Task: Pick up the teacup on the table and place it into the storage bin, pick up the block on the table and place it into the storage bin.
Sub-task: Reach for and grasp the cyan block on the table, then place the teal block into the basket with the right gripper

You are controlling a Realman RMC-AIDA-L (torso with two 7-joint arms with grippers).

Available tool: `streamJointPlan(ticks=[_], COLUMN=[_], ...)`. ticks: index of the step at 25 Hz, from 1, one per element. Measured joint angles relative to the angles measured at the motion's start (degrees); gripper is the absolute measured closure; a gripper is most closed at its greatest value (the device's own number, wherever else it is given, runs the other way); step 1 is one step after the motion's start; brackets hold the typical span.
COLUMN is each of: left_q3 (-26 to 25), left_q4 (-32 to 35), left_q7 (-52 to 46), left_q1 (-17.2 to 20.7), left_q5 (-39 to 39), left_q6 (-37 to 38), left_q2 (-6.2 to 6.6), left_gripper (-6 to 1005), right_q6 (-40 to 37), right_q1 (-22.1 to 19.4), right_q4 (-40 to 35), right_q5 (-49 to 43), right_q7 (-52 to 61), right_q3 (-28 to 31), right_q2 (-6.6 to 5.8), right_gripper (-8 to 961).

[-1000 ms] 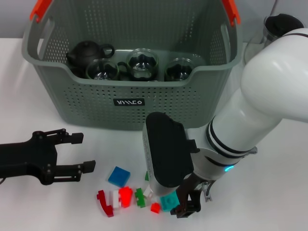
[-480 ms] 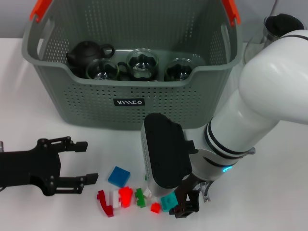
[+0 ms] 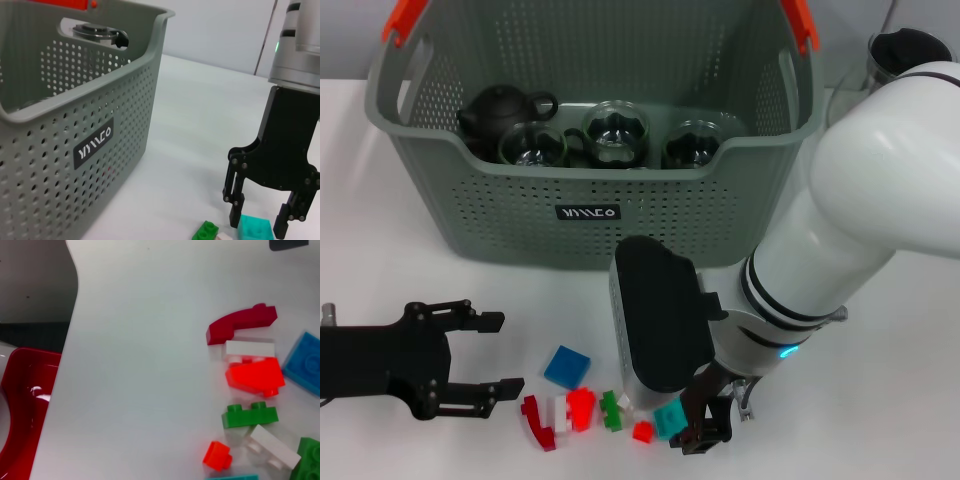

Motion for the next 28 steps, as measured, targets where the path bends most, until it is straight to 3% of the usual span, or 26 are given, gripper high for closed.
streamJointPlan(ticks=[24, 28], left_q3=[-0.44, -0.44], left_q4=[0.00, 0.00], left_q7=[-0.73, -0.85], left_q1=[-0.14, -0.14], left_q5=[-0.66, -0.67], left_q6=[-0.32, -0.33], left_q2=[0.11, 0.18], left_gripper=[171, 171], right_q6=[1.14, 0.84], right_q1=[0.97, 1.39], right_q4=[1.77, 1.62], right_q5=[0.12, 0.14], right_q7=[0.68, 1.61], right_q3=[-1.26, -1.26], right_q2=[0.17, 0.03], right_gripper=[416, 506])
